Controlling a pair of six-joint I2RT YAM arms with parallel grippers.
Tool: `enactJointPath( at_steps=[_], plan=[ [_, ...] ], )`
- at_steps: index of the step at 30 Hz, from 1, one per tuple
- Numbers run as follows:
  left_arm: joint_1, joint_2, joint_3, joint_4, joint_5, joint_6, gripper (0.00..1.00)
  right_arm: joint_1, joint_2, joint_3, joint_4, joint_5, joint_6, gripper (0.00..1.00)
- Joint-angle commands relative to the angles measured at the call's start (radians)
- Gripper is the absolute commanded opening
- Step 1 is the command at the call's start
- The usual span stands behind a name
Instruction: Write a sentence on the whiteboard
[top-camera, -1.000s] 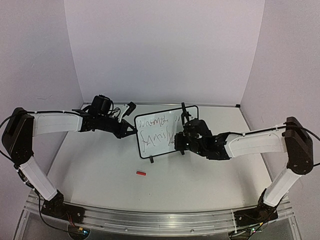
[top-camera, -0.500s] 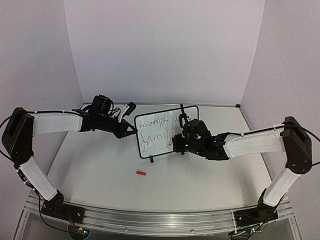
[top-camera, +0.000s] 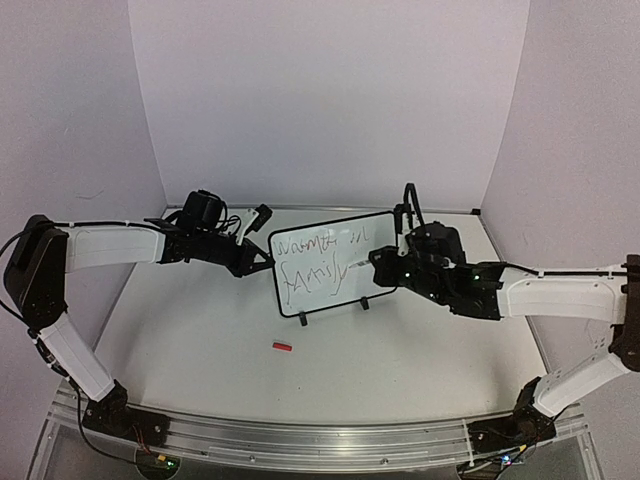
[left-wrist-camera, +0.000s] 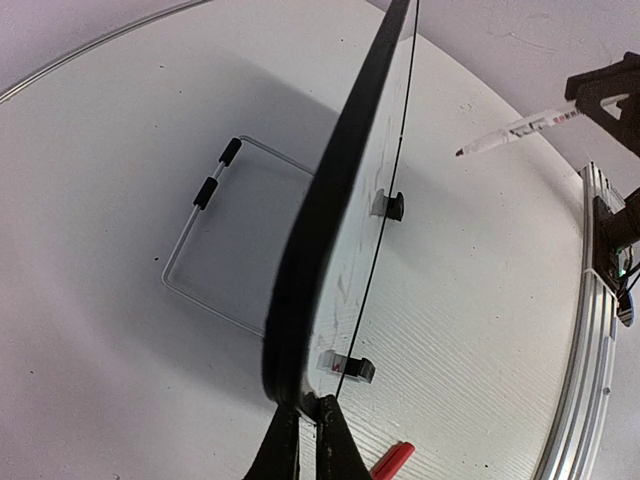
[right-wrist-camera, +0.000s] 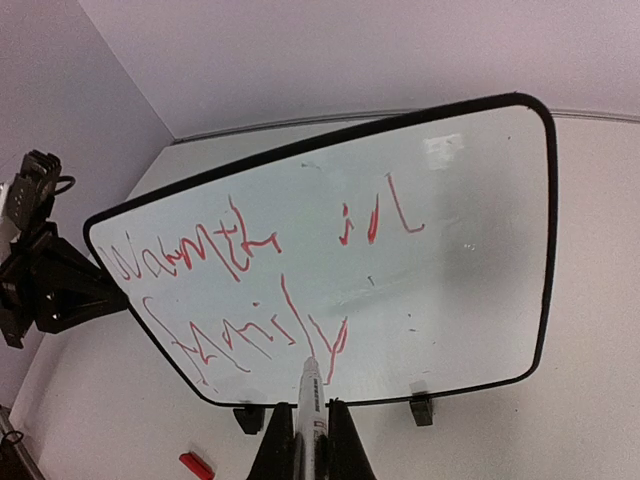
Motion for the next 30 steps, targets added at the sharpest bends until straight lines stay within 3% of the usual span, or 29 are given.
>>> enactJointPath(
  at_steps=[1, 30],
  plan=[
    [0.001, 0.026, 0.019, -0.042, -0.053, 0.036, 0.00, -0.047, -0.046, -0.025, -0.006, 0.034, -0.023, 0.00],
    [0.001, 0.029, 0.026, -0.053, -0.056, 0.040, 0.00, -0.120, 0.045, 0.062, 0.093, 0.018, -0.102, 0.00]
  ],
)
